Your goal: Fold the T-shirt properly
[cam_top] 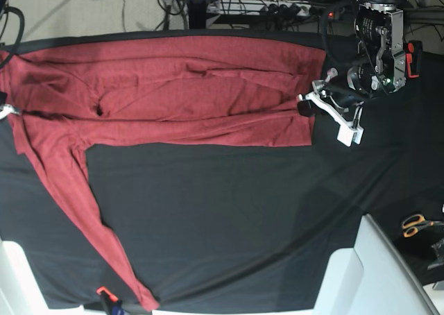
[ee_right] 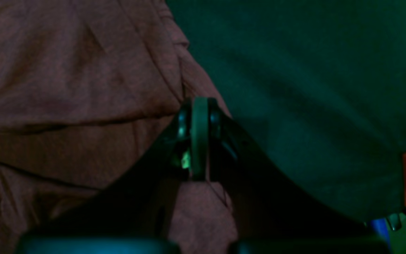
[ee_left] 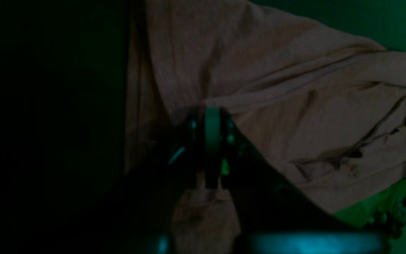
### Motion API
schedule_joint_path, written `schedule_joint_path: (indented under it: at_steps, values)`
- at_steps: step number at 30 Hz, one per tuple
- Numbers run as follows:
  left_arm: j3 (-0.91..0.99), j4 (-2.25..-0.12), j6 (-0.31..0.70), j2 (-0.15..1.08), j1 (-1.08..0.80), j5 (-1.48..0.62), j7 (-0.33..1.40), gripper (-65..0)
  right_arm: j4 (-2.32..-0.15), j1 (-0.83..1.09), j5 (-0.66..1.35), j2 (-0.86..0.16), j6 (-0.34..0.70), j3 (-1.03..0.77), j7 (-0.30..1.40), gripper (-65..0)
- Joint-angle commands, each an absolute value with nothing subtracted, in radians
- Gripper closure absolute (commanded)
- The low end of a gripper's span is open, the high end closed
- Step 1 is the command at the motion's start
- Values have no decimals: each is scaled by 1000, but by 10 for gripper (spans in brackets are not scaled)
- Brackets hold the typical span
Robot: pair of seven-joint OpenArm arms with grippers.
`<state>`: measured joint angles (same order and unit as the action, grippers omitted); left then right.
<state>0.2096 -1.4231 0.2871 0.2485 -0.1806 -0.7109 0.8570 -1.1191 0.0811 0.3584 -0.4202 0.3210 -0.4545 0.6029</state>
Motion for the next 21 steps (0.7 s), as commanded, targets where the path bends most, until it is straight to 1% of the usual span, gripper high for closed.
schedule_joint_path:
  at_steps: [1,8,11,13,14,15,19,20,21]
  values:
    - [219,-1442,292,255,-170,-727,843,0,-1135,70,361,-444,318,-464,587,0]
    - [211,-1442,292,255,-162,-727,843,0,-1139,70,363,-418,320,-466,587,0]
    - [211,-1442,292,255,-162,-727,843,0,-1188,79,363,-394,320,-473,581,-2]
    - [211,-1442,292,255,-162,-727,843,0,-1253,101,363,-371,320,-518,581,-6]
    - [211,-1442,292,255,-162,-727,843,0,-1280,107,363,-364,320,-529,581,-24]
    - [209,-1442,292,255,-162,-727,843,0,-1302,107,361,-358,320,-530,582,-57]
    - [209,-1442,292,255,-162,-727,843,0,-1316,107,358,-364,320,-524,588,-249]
    - [209,-1442,292,255,-162,-727,843,0,-1316,105,358,-364,320,-510,588,-291]
    - [209,-1442,292,255,-162,-727,843,0,-1316,105,358,-366,320,-492,588,-315]
